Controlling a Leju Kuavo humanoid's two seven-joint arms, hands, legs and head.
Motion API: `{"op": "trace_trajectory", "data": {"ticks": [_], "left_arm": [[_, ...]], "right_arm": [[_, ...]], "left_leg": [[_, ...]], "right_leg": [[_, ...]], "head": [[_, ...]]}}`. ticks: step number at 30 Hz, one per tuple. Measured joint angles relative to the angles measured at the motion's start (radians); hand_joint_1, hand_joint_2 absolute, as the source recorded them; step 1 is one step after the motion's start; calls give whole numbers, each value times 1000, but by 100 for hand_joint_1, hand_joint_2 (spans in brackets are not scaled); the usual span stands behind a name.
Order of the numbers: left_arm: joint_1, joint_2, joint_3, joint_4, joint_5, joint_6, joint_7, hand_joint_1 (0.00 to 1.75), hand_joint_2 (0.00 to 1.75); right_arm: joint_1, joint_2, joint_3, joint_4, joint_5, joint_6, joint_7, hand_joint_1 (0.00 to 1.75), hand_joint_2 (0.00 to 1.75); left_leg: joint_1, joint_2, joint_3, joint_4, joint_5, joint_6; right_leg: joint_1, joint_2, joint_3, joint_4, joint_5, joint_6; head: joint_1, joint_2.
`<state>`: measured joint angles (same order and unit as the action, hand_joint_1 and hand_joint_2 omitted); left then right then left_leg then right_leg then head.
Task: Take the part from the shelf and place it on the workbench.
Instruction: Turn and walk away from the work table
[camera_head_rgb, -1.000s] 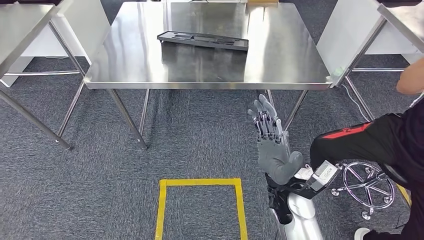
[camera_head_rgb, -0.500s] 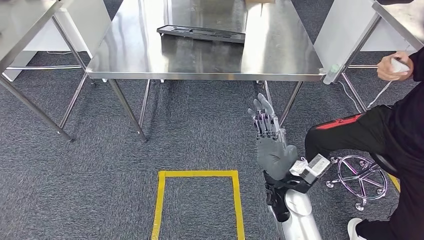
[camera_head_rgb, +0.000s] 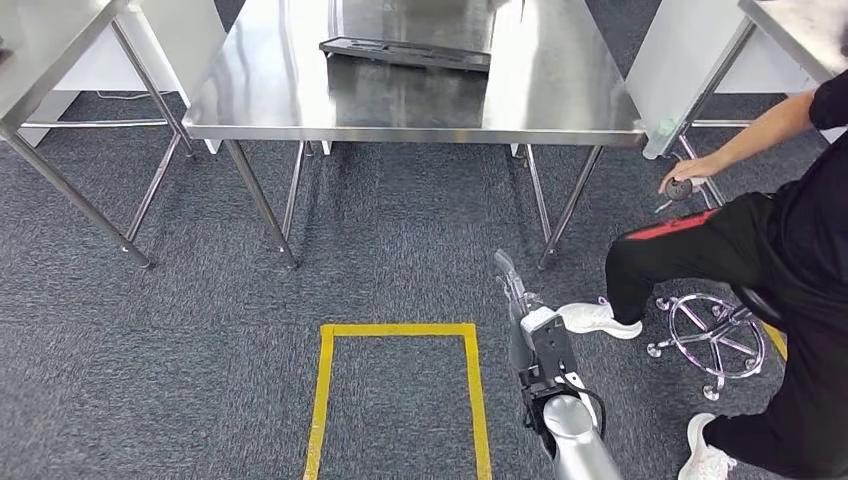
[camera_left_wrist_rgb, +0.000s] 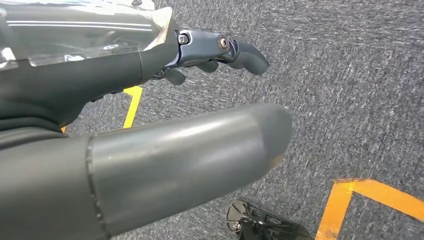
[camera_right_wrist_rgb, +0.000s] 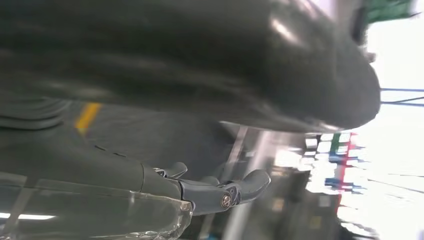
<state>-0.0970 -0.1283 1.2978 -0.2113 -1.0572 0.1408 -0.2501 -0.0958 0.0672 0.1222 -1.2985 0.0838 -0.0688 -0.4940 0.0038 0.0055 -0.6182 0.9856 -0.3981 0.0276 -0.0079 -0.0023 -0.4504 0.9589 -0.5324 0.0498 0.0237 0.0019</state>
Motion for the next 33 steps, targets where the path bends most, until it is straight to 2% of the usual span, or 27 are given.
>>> {"op": "trace_trajectory", "data": {"ticks": [1,2,3,4,6,7,8,9,10,11,13,14,15,18,20,22,23,24,25,26,27,28,29,30,31,32,33], "left_arm": [[1,0,0,0,-1,0,1,0,0],[2,0,0,0,-2,0,2,0,0],[3,1,0,0,-5,1,3,0,0],[5,1,0,0,-7,1,5,0,0],[8,2,0,0,-11,2,6,0,0],[8,1,0,0,-11,3,6,0,0],[9,1,0,0,-12,4,6,0,0],[10,1,0,0,-12,6,6,0,0],[11,1,0,0,-13,7,6,0,0],[13,2,0,0,-15,7,4,0,0],[15,3,0,0,-23,6,-4,0,0],[16,4,0,0,-28,5,-11,0,0],[16,5,-1,0,-31,3,-17,0,0],[17,7,-2,0,-36,-2,-26,0,0],[16,7,-3,0,-39,-3,-27,0,0],[17,8,-4,0,-44,-7,-32,0,0],[17,9,-6,0,-49,-12,-36,0,0],[17,9,-8,1,-55,-18,-40,0,0],[17,9,-12,1,-61,-25,-42,0,0],[17,9,-15,2,-66,-30,-44,0,0],[16,8,-18,2,-70,-34,-45,0,0],[16,9,-20,3,-71,-36,-45,0,0],[15,10,-22,3,-72,-36,-45,0,0],[14,11,-24,4,-72,-36,-46,0,0],[12,12,-26,4,-70,-36,-46,0,0],[11,14,-27,4,-68,-35,-47,0,0],[10,15,-27,4,-66,-35,-48,0,0]], "right_arm": [[-3,-3,-2,41,23,-27,12,0,0],[-8,-5,-5,82,53,-62,31,0,0],[-16,-7,-11,134,89,-105,55,0,0],[-26,-10,-18,194,124,-150,73,0,0],[-48,-17,-33,344,190,-245,95,0,0],[-54,-22,-42,420,213,-289,99,0,0],[-57,-28,-52,494,227,-329,101,0,0],[-56,-33,-64,562,232,-364,100,0,0],[-53,-39,-79,627,230,-391,99,0,0],[-49,-44,-95,688,224,-411,102,0,0],[-36,-53,-129,800,217,-424,128,0,0],[-27,-56,-142,845,219,-418,148,0,0],[-17,-59,-151,884,225,-412,167,0,0],[16,-64,-161,969,238,-398,200,0,0],[27,-65,-165,1004,241,-393,211,0,0],[29,-68,-168,1030,240,-355,245,0,0],[30,-70,-169,1042,237,-314,277,0,0],[33,-72,-171,1054,234,-263,318,0,0],[37,-72,-171,1065,232,-210,363,0,0],[42,-73,-172,1074,234,-161,410,0,0],[47,-73,-171,1080,241,-121,451,0,0],[50,-72,-170,1085,249,-91,484,0,0],[52,-71,-168,1087,260,-69,504,0,0],[52,-70,-165,1089,271,-54,515,0,0],[52,-69,-161,1091,283,-45,518,0,0],[53,-68,-157,1093,295,-39,518,0,0],[53,-67,-151,1095,307,-36,518,0,0]], "left_leg": [[0,0,-2,0,6,-6],[2,0,-4,1,9,-12],[4,-1,-9,9,-1,-17],[6,-2,-19,32,-28,-22],[9,-4,-54,135,-121,-30],[9,-4,-73,202,-164,-34],[10,-4,-85,257,-188,-37],[11,-4,-84,285,-192,-39],[12,-4,-63,274,-178,-39],[13,-4,-24,227,-154,-38],[15,-7,72,87,-122,-31],[13,-9,102,39,-116,-26],[11,-11,115,15,-118,-22],[7,-6,107,2,-104,-1],[9,0,97,-8,-85,18],[8,6,78,-9,-69,25],[7,7,67,-8,-61,25],[7,8,56,-8,-53,24],[7,8,46,-7,-45,22],[7,7,36,-6,-37,19],[8,7,28,-4,-30,14],[6,7,20,-1,-24,8],[4,8,13,1,-18,1],[3,9,9,4,-12,-5],[2,10,6,5,-6,-11],[3,11,5,6,0,-18],[6,10,3,8,1,-24]], "right_leg": [[3,1,-4,-3,2,-7],[-3,1,-12,-3,8,-16],[-7,1,-18,-3,15,-27],[-11,0,-22,-4,22,-39],[-12,-3,-36,-4,40,-55],[-10,-5,-43,-3,47,-58],[-9,-7,-52,-2,54,-56],[-8,-8,-61,1,59,-55],[-8,-9,-69,5,62,-53],[-8,-10,-77,10,64,-51],[-6,-11,-90,24,65,-48],[-4,-11,-95,29,67,-44],[-3,-11,-99,32,70,-40],[-1,-9,-110,37,75,-20],[-1,-5,-137,90,31,-22],[-5,-3,-181,211,-46,-32],[-7,-2,-198,270,-73,-31],[-8,-2,-201,306,-84,-25],[-10,-2,-187,308,-76,-15],[-12,-2,-153,271,-56,-4],[-16,-2,-104,203,-33,6],[-18,-2,-50,124,-19,11],[-17,1,-10,61,-11,10],[-15,4,12,19,-12,6],[-11,6,16,4,-14,0],[-8,9,8,5,-12,-9],[-11,7,1,5,-9,-19]], "head": [[0,0],[0,0],[-1,0],[-2,0],[-5,0],[-6,0],[-6,0],[-6,0],[-6,0],[-6,0],[-6,0],[-5,0],[-5,0],[-5,0],[-2,0],[0,0],[0,0],[0,0],[0,0],[0,0],[0,0],[1,0],[-1,0],[-2,0],[-4,0],[-5,0],[-5,0]]}}
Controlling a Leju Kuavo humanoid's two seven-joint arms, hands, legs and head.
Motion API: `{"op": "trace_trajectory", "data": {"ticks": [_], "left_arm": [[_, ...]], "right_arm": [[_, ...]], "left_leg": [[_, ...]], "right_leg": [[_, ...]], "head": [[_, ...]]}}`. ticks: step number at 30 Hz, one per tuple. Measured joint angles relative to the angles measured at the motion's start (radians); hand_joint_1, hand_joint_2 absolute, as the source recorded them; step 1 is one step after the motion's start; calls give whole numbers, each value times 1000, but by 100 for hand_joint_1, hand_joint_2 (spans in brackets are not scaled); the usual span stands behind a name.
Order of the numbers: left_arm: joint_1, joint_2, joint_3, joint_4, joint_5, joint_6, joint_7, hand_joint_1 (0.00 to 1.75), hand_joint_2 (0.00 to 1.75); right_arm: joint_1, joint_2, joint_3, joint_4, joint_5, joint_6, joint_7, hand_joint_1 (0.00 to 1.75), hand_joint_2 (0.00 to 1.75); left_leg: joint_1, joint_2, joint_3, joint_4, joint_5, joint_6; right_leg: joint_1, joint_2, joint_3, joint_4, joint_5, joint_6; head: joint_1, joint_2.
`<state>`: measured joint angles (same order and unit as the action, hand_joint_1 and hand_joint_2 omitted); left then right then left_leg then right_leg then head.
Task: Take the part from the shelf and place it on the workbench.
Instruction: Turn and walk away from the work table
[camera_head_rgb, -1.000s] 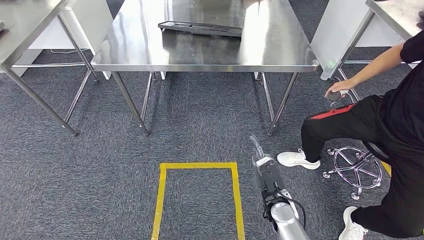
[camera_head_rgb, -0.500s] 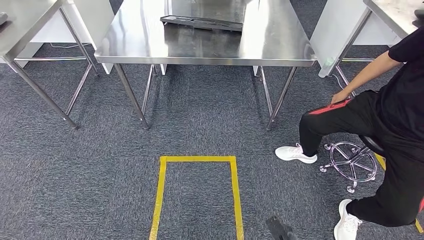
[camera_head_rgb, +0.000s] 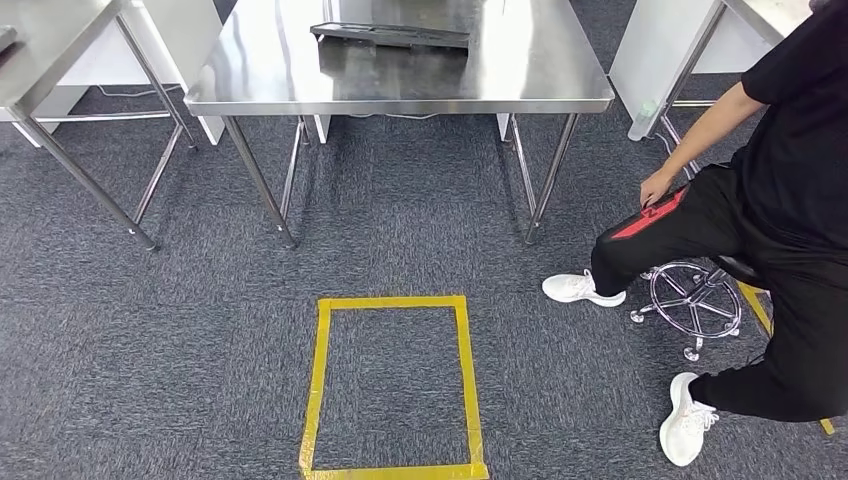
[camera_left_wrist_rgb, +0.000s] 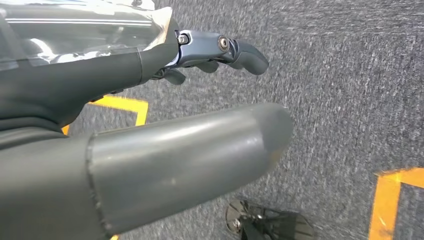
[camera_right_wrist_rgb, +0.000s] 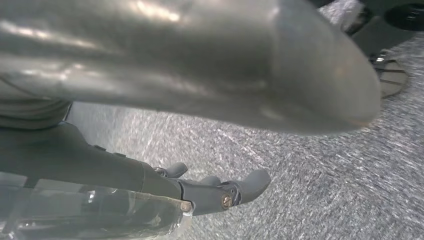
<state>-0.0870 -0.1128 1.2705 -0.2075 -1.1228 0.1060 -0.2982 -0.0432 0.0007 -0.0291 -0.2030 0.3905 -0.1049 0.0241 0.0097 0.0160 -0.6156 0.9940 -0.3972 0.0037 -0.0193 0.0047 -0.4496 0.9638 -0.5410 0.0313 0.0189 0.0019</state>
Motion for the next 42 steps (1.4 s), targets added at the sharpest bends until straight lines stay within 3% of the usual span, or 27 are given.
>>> {"op": "trace_trajectory", "data": {"ticks": [1,3,5,6,7,8,11,13,17,23,32,42], "left_arm": [[0,1,0,0,2,1,-2,0,0],[1,3,-1,1,4,1,-7,0,0],[1,4,-1,1,3,2,-10,0,0],[1,4,-2,1,2,3,-12,0,0],[1,4,-3,1,1,4,-15,0,0],[0,4,-4,1,-1,4,-17,0,0],[-2,6,-6,1,-5,7,-23,0,0],[-4,7,-6,1,-6,8,-25,0,0],[-4,4,-6,2,-6,9,-26,0,0],[-4,2,-7,2,-6,7,-26,0,0],[-5,-7,-20,2,-31,9,3,0,0],[-11,21,-26,2,-21,18,-43,0,0]], "right_arm": [[-1,1,6,2,12,1,0,0,0],[-3,3,19,4,34,2,6,0,0],[-5,2,32,4,52,2,16,0,0],[-7,2,37,4,59,2,20,0,0],[-9,2,41,4,66,2,22,0,0],[-13,2,46,4,72,1,23,0,0],[-26,5,59,5,83,0,27,0,0],[-34,7,63,5,86,0,28,0,0],[-42,6,66,5,86,-1,29,0,0],[-42,4,68,5,88,-3,29,0,0],[-50,4,70,6,89,-36,35,0,0],[-57,20,63,7,87,-112,12,0,0]], "left_leg": [[3,-2,-5,9,-13,-5],[8,-7,-28,79,-90,-13],[9,-9,-60,207,-183,-18],[9,-9,-68,259,-203,-19],[9,-9,-63,280,-202,-19],[9,-9,-40,264,-185,-16],[6,-12,93,70,-124,2],[-1,-14,133,-3,-121,13],[-10,-14,128,-18,-114,13],[-22,-13,117,-14,-106,27],[-27,-13,116,-11,-104,29],[-27,-14,109,-4,-103,33]], "right_leg": [[-2,-2,-5,1,6,-12],[-5,-6,-20,1,22,-34],[2,-9,-38,2,36,-45],[5,-9,-47,3,42,-46],[8,-9,-53,5,47,-45],[10,-9,-59,8,51,-44],[14,-7,-71,19,59,-38],[15,-7,-78,22,66,-28],[22,-8,-90,24,69,-21],[16,-8,-94,22,83,-3],[10,-8,-95,22,85,1],[0,-8,-101,20,92,10]], "head": [[-1,0],[-2,0],[-3,0],[-3,0],[-3,0],[-3,0],[-3,0],[-3,0],[-2,0],[-2,0],[-2,0],[-2,0]]}}
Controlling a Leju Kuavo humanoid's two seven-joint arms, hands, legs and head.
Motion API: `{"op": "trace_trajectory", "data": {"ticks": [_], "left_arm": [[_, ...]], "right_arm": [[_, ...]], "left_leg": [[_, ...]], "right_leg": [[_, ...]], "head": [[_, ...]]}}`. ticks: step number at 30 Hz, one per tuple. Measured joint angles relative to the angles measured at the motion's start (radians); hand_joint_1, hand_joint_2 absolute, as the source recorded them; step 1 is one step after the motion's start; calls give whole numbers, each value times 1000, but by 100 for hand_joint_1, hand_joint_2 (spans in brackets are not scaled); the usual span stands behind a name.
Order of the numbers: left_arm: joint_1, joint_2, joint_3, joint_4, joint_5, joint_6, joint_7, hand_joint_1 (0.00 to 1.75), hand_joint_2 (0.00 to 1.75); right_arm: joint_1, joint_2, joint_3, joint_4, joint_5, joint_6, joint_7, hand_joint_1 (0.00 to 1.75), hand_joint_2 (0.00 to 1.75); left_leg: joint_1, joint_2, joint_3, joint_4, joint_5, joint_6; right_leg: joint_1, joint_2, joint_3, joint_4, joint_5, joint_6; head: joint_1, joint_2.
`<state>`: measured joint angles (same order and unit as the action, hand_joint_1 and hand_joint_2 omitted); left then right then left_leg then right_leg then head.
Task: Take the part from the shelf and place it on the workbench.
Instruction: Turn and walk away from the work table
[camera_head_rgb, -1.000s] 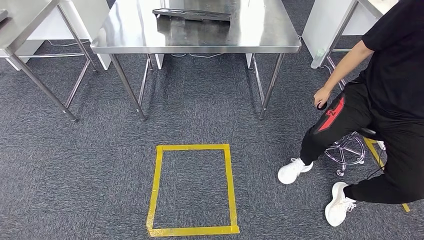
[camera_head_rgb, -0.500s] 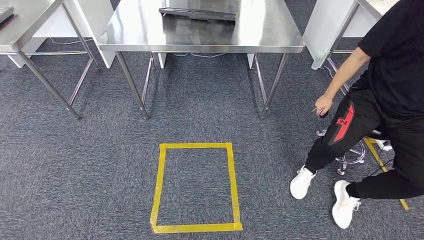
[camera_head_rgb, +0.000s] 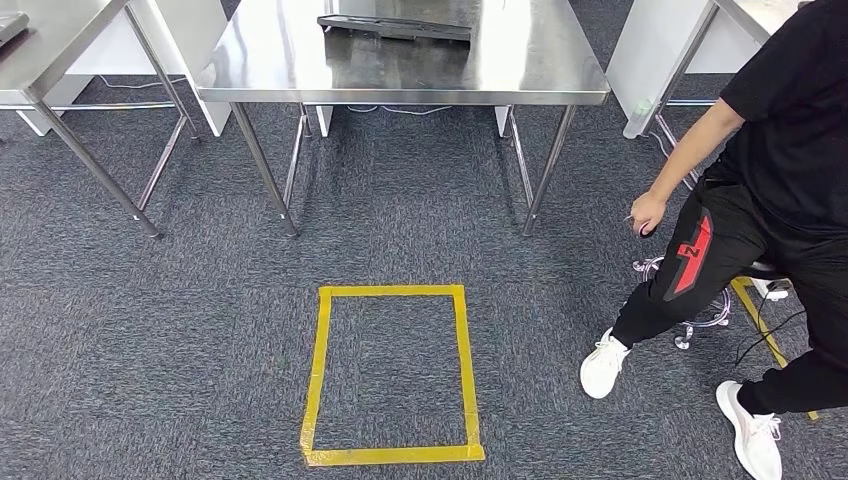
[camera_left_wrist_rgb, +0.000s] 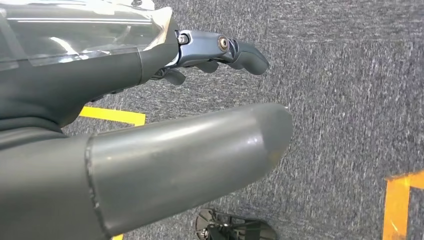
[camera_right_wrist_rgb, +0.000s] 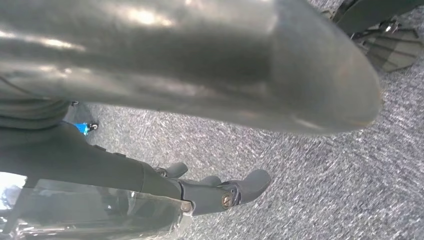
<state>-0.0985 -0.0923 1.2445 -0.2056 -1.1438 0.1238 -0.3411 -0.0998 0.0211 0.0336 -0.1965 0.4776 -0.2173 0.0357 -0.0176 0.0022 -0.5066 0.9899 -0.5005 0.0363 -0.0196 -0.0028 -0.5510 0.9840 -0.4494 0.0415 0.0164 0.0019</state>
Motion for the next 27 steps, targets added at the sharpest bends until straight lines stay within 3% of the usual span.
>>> {"op": "trace_trajectory", "data": {"ticks": [4,6,8,9,10,11,13,14,16,18,19,21,22,24,25,26,27], "left_arm": [[-3,6,0,0,10,4,41,0,0],[-4,6,1,0,17,10,58,0,0],[-3,7,3,0,22,16,66,0,0],[-3,7,3,0,23,18,69,0,0],[-3,6,4,0,23,19,70,0,0],[-3,5,4,0,24,21,71,0,0],[-3,5,6,0,24,24,72,0,0],[-3,5,6,0,25,26,75,0,0],[-4,7,8,0,25,31,88,0,0],[-4,6,10,0,24,35,109,0,0],[-4,5,11,0,23,37,118,0,0],[-3,3,11,1,22,39,132,0,0],[-2,2,12,1,21,40,134,0,0],[1,1,12,1,18,41,137,0,0],[2,0,12,1,16,40,137,0,0],[3,0,12,1,13,38,138,0,0],[4,0,12,1,9,35,139,0,0]], "right_arm": [[-5,7,0,1,6,9,11,0,0],[-10,7,0,3,14,22,23,0,0],[-12,7,0,5,19,32,33,0,0],[-12,6,0,6,20,35,36,0,0],[-12,5,0,7,21,37,38,0,0],[-12,4,0,8,22,39,40,0,0],[-15,3,0,9,29,41,44,0,0],[-17,2,1,9,33,42,46,0,0],[-19,2,1,9,39,43,47,0,0],[-15,1,2,9,43,43,42,0,0],[-12,1,2,9,46,43,38,0,0],[-9,1,3,10,50,43,33,0,0],[-8,1,3,10,51,45,33,0,0],[-7,1,3,10,48,50,33,0,0],[-5,1,3,10,44,51,33,0,0],[-2,0,3,10,39,52,33,0,0],[1,0,2,10,34,53,33,0,0]], "left_leg": [[7,9,0,-13,14,16],[15,22,-3,-22,25,26],[16,34,-11,-22,28,27],[16,41,-14,-22,29,26],[18,48,-16,-21,29,24],[20,56,-16,-20,29,20],[23,73,-15,-14,24,9],[22,81,-15,-9,20,1],[18,94,-15,-2,15,-14],[21,107,-14,-1,13,-23],[26,97,-16,7,3,-29],[33,51,-44,76,-51,-39],[34,23,-72,141,-91,-41],[35,1,-131,271,-146,-42],[35,-1,-146,299,-147,-40],[35,-3,-142,288,-128,-37],[35,-9,-119,238,-93,-33]], "right_leg": [[2,3,-11,14,-7,8],[2,3,-54,98,-55,1],[1,3,-117,235,-114,-1],[0,3,-135,282,-129,3],[-2,3,-136,293,-128,11],[-5,0,-115,260,-112,21],[-10,-32,-36,116,-62,41],[-9,-47,-6,54,-43,41],[-4,-59,13,7,-32,24],[-3,-36,9,8,-29,2],[-5,-26,10,8,-26,-6],[-9,-6,9,6,-19,-22],[-7,4,6,7,-17,-27],[-3,27,2,7,-14,-33],[-2,40,1,8,-13,-33],[-1,53,1,8,-13,-34],[0,66,1,10,-13,-34]], "head": [[0,0],[3,0],[6,0],[6,0],[6,0],[6,0],[6,0],[6,0],[4,0],[3,0],[3,0],[2,0],[2,0],[2,0],[2,0],[2,0],[2,0]]}}
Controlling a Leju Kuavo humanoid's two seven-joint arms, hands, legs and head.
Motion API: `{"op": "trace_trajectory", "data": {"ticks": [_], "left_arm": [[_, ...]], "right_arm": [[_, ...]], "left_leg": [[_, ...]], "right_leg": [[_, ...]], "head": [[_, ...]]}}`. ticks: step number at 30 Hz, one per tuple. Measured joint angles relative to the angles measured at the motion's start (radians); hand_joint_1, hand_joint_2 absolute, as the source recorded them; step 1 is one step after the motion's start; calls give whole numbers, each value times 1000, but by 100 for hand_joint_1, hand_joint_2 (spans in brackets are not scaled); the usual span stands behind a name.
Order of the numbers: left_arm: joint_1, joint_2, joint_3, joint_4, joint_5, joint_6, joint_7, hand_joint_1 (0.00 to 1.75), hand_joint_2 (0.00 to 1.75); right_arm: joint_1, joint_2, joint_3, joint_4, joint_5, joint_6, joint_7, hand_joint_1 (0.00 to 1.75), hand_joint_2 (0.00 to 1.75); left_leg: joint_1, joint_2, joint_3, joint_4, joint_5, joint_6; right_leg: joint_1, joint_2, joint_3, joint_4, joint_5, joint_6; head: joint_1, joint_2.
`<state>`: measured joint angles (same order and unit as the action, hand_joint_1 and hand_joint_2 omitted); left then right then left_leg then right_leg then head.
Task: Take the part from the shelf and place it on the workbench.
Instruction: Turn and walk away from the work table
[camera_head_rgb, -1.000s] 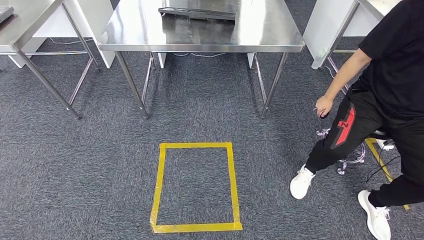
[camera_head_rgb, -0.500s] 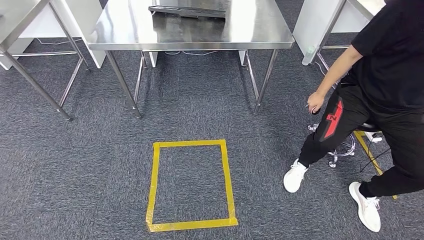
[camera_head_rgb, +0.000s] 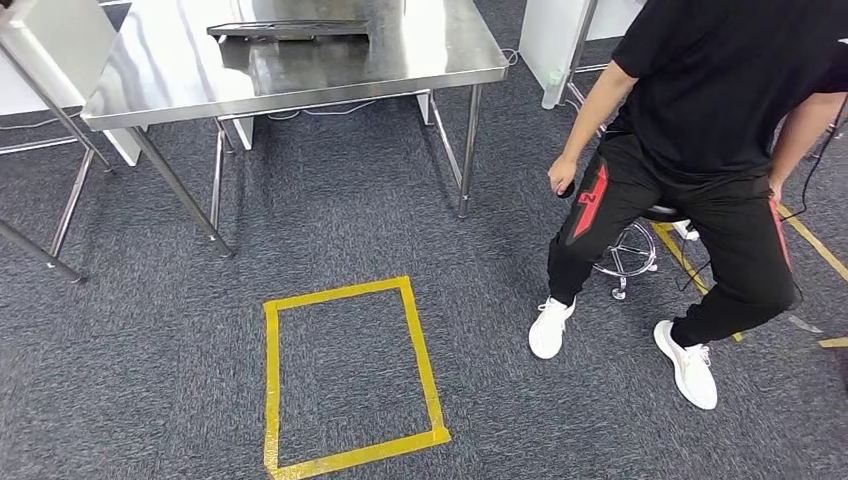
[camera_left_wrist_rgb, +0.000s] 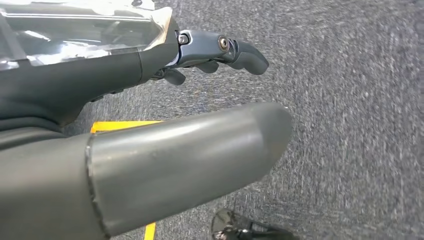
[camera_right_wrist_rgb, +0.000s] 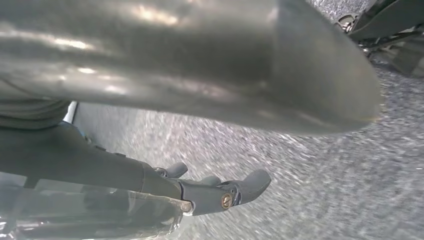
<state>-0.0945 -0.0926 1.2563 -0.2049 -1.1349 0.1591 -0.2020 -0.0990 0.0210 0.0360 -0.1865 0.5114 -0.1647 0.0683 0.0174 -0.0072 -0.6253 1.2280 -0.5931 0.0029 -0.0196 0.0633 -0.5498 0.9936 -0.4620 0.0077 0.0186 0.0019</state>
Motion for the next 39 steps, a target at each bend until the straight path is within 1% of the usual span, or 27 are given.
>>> {"op": "trace_trajectory", "data": {"ticks": [2,4,5,6,7,8,9,11,13,14,15,17,18,19,21,22,24,26,27,28,29,30,31,33,35,37,39], "left_arm": [[1,2,-1,0,-10,-9,4,0,0],[1,6,-2,0,-20,-18,12,0,0],[1,7,-3,0,-23,-21,19,0,0],[1,6,-4,0,-24,-23,26,0,0],[-1,5,-5,0,-25,-22,33,0,0],[-2,4,-6,0,-23,-21,40,0,0],[-2,3,-6,0,-21,-19,46,0,0],[-1,2,-6,0,-16,-12,55,0,0],[1,1,-6,0,-10,-5,62,0,0],[0,-1,-5,0,-8,-2,64,0,0],[0,-3,-5,1,-6,0,66,0,0],[-1,-6,-5,1,-6,2,67,0,0],[-2,-8,-5,1,-6,2,67,0,0],[-3,-9,-5,1,-6,3,67,0,0],[-7,-10,-5,1,-5,5,67,0,0],[-10,-10,-5,1,-3,8,67,0,0],[-11,-10,-3,1,4,18,67,0,0],[-7,-11,2,1,11,29,67,0,0],[-5,-11,5,1,14,34,67,0,0],[-3,-11,7,1,16,39,68,0,0],[-2,-11,9,1,17,44,70,0,0],[-2,-11,10,1,20,50,74,0,0],[-2,-12,11,1,24,57,79,0,0],[-2,-14,15,1,30,70,89,0,0],[-3,-17,19,2,33,77,94,0,0],[-6,-21,23,2,34,80,96,0,0],[-7,-25,26,2,34,86,97,0,0]], "right_arm": [[5,0,-3,0,-15,2,-2,0,0],[9,0,-10,0,-34,8,-3,0,0],[14,0,-15,0,-43,12,-1,0,0],[20,-1,-22,1,-51,16,2,0,0],[26,-2,-28,2,-56,21,6,0,0],[32,-3,-33,2,-59,26,10,0,0],[35,-3,-37,3,-59,30,14,0,0],[36,-3,-40,3,-55,37,19,0,0],[38,-1,-41,3,-50,41,21,0,0],[40,-1,-41,3,-49,42,22,0,0],[42,0,-42,3,-48,42,23,0,0],[41,0,-42,3,-47,42,24,0,0],[40,0,-42,3,-47,42,24,0,0],[39,0,-42,3,-47,42,24,0,0],[41,1,-42,3,-46,43,24,0,0],[42,2,-42,3,-43,43,25,0,0],[41,5,-42,3,-34,46,28,0,0],[35,10,-42,3,-20,50,36,0,0],[32,12,-41,3,-14,52,40,0,0],[30,15,-40,3,-8,54,44,0,0],[29,18,-39,3,-2,57,47,0,0],[28,20,-36,3,3,60,51,0,0],[26,22,-34,3,9,64,54,0,0],[17,24,-29,3,19,70,59,0,0],[8,25,-26,3,23,72,62,0,0],[6,25,-25,4,26,74,65,0,0],[5,24,-24,4,29,78,69,0,0]], "left_leg": [[2,-48,66,-139,68,10],[1,-85,99,-212,89,15],[-2,-83,100,-218,87,17],[-4,-69,100,-222,90,21],[-5,-55,102,-228,95,27],[-5,-41,103,-236,101,35],[-4,-25,103,-242,106,41],[-6,10,99,-246,110,48],[-8,45,95,-246,110,48],[-8,61,95,-246,110,48],[-8,75,95,-246,110,47],[-11,100,99,-244,109,42],[-14,111,100,-243,108,37],[-17,122,102,-242,106,32],[-17,142,107,-242,105,21],[-14,141,108,-240,101,15],[-7,94,94,-198,64,3],[-3,30,45,-81,-8,-3],[-1,16,16,-15,-38,-5],[0,9,-5,30,-51,-7],[2,7,-10,39,-42,-8],[4,5,1,13,-16,-9],[9,-3,28,-45,22,-11],[18,-52,78,-159,71,-14],[18,-82,92,-199,77,-10],[10,-61,90,-203,83,7],[8,-34,89,-213,94,27]], "right_leg": [[3,26,-2,5,0,2],[5,48,-11,9,4,9],[5,59,-16,9,7,16],[4,71,-22,7,11,24],[3,68,-29,10,12,30],[5,47,-41,28,2,33],[7,18,-62,65,-17,31],[8,-38,-124,193,-79,24],[5,-51,-163,290,-115,30],[4,-54,-154,287,-111,38],[2,-61,-121,239,-94,47],[5,-104,-25,85,-49,56],[8,-124,10,24,-32,53],[11,-137,28,-10,-24,47],[13,-124,24,-20,-18,34],[7,-113,24,-22,-15,28],[-4,-92,26,-27,-7,13],[-8,-69,24,-28,0,2],[-7,-56,21,-27,2,0],[-7,-42,20,-26,3,-1],[-7,-28,19,-23,3,-1],[-9,-14,18,-20,3,0],[-10,-1,17,-15,2,2],[-8,26,7,2,-1,12],[-5,50,-11,12,1,29],[-7,69,-27,10,8,49],[-8,35,-51,41,-8,56]], "head": [[0,0],[1,0],[1,0],[1,0],[1,0],[3,0],[6,0],[11,0],[12,0],[12,0],[12,0],[13,0],[12,0],[11,0],[10,0],[10,0],[8,0],[6,0],[6,0],[6,0],[6,0],[6,0],[6,0],[6,0],[6,0],[6,0],[8,0]]}}
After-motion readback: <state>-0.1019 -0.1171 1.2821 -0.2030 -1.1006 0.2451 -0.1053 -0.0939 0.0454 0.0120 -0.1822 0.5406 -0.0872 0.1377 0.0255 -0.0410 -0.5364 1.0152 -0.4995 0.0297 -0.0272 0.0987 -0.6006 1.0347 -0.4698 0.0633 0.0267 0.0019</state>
